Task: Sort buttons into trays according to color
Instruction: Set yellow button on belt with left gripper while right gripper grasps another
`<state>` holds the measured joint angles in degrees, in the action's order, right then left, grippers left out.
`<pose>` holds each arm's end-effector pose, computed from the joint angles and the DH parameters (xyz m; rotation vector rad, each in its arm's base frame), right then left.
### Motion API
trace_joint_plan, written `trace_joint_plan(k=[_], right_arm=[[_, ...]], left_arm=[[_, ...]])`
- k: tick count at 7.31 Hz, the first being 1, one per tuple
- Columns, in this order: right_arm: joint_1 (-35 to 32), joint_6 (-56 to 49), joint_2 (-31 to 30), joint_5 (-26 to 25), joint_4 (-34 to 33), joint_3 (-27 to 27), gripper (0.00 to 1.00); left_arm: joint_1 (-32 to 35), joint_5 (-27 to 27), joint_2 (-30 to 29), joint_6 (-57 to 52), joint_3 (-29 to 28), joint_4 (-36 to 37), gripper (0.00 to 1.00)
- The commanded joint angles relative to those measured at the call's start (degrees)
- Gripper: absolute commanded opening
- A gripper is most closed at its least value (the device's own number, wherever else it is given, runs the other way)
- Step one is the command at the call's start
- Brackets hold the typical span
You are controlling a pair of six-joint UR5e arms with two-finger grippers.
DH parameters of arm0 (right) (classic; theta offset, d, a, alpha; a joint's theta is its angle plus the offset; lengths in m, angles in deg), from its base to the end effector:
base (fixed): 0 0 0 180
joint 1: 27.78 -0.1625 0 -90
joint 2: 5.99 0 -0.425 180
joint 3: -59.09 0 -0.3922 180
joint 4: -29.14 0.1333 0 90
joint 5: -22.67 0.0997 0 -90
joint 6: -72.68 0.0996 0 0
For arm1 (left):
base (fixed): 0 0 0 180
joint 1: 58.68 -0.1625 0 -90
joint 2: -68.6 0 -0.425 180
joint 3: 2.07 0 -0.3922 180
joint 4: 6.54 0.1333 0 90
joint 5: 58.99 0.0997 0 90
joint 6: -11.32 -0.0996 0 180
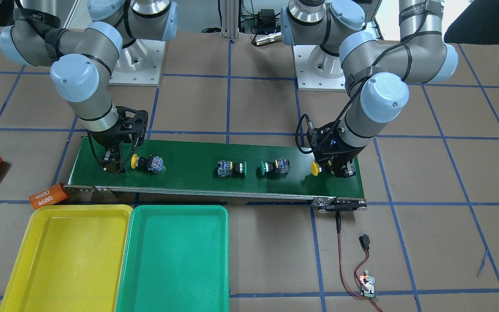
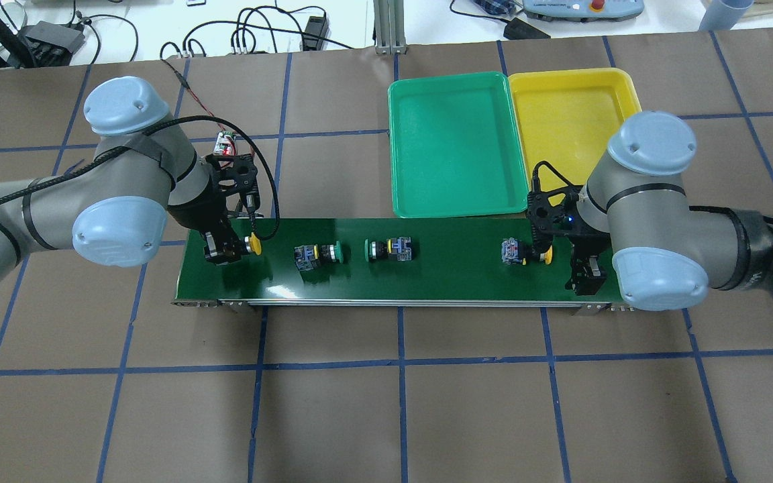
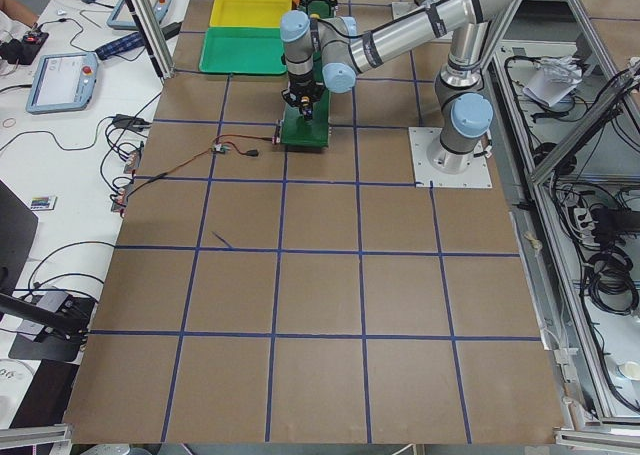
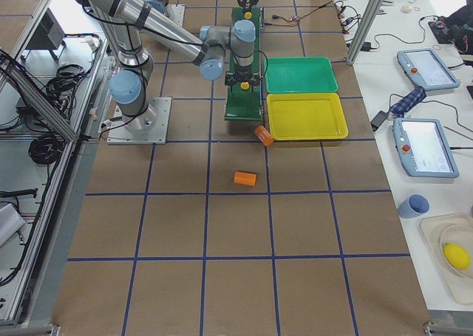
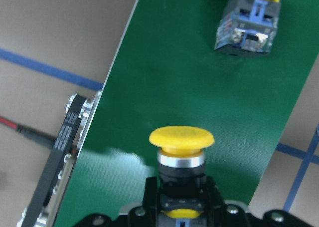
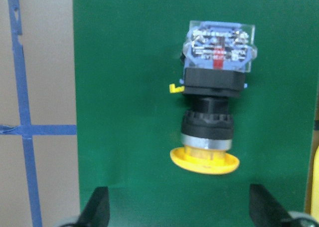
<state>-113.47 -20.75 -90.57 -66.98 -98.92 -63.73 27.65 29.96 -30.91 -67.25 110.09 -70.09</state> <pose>0.0999 -0.4564 0.2429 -2.1998 2.2339 -0.0040 -0.1032 -0.5019 0.2675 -1.8637 -2.4354 -0.0868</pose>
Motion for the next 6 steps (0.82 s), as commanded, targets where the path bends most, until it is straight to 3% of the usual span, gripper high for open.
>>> trace_joint_plan(k=[1, 2, 3, 6], right_arm=[[0.0, 0.0, -0.1, 0.0, 0.0, 0.0, 1.00], [0.0, 0.0, 0.0, 0.0, 0.0, 0.0, 1.00], [0.0, 0.0, 0.0, 0.0, 0.0, 0.0, 1.00], [0.0, 0.0, 0.0, 0.0, 0.0, 0.0, 1.00]], left_arm=[[0.2, 0.0, -0.1, -1.0, -0.1, 0.4, 1.00], [0.1, -0.6, 1.8, 2.7, -1.5, 0.4, 1.00], [0.4, -0.4, 3.0, 17.8, -4.9, -0.8, 1.00], [1.3, -1.1, 5.8, 43.3, -8.0, -11.1, 1.00]])
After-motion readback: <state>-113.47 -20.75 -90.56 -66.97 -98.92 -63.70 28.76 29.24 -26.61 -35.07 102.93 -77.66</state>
